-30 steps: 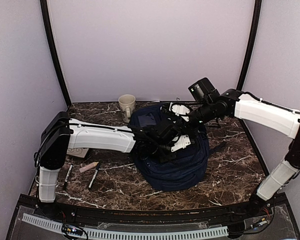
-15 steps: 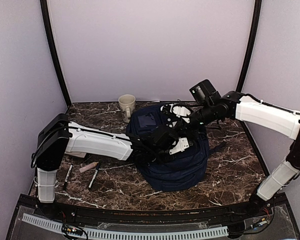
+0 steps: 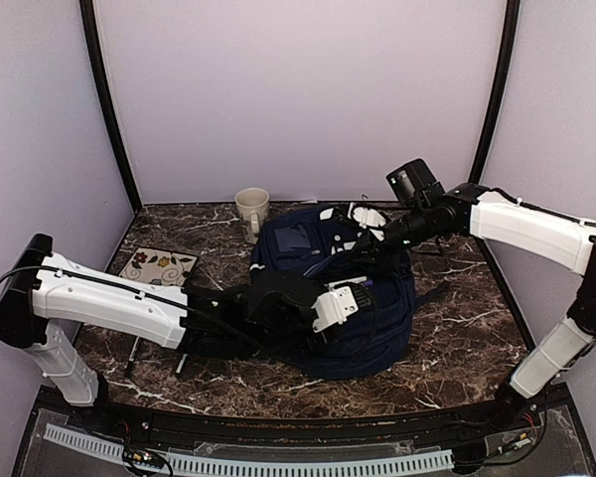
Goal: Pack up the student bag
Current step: Pick up the pen at the center of the board.
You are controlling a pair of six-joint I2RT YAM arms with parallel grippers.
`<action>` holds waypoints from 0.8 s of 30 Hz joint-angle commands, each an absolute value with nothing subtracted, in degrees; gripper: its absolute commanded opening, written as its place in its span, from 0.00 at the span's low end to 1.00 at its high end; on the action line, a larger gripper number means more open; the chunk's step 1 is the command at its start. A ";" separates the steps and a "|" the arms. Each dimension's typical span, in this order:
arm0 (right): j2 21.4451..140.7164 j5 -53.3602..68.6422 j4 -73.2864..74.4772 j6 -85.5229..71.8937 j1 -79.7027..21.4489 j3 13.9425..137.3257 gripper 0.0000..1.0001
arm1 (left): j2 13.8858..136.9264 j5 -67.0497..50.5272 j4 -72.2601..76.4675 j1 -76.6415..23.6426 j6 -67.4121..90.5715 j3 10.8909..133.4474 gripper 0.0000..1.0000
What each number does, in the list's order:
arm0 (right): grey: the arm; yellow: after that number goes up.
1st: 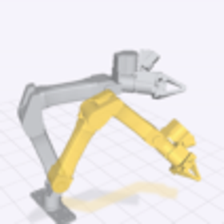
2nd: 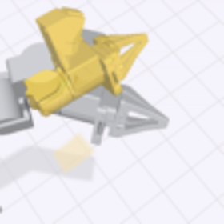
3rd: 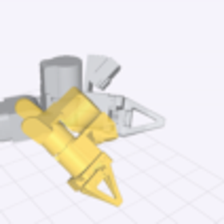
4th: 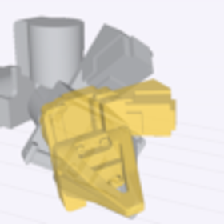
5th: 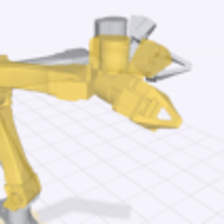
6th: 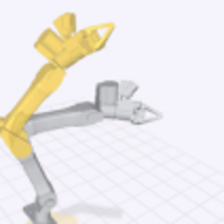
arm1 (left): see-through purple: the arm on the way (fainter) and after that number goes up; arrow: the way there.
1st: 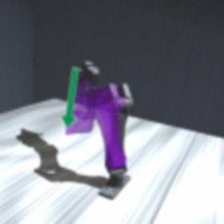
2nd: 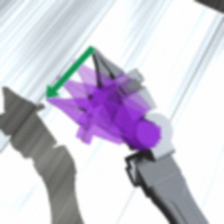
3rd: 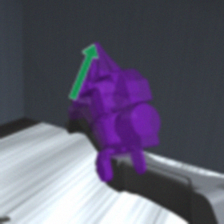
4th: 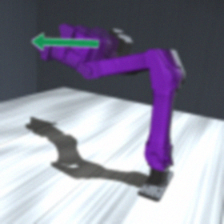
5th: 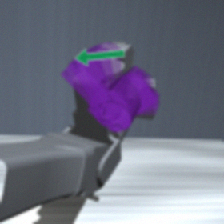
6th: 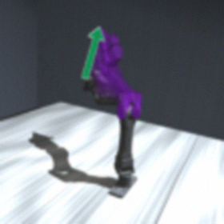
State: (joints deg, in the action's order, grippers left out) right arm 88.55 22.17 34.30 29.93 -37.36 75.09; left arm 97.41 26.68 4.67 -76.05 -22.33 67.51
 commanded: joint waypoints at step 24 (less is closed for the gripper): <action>86.31 25.05 29.53 33.05 -38.58 69.40 0.00 | 64.60 3.75 -44.76 -44.88 37.76 45.68 0.54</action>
State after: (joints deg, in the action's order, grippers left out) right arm 87.79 24.75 31.75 32.56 -38.13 69.19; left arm 66.06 13.23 -35.46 -48.86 36.45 46.65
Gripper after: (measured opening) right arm 0.043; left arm 0.567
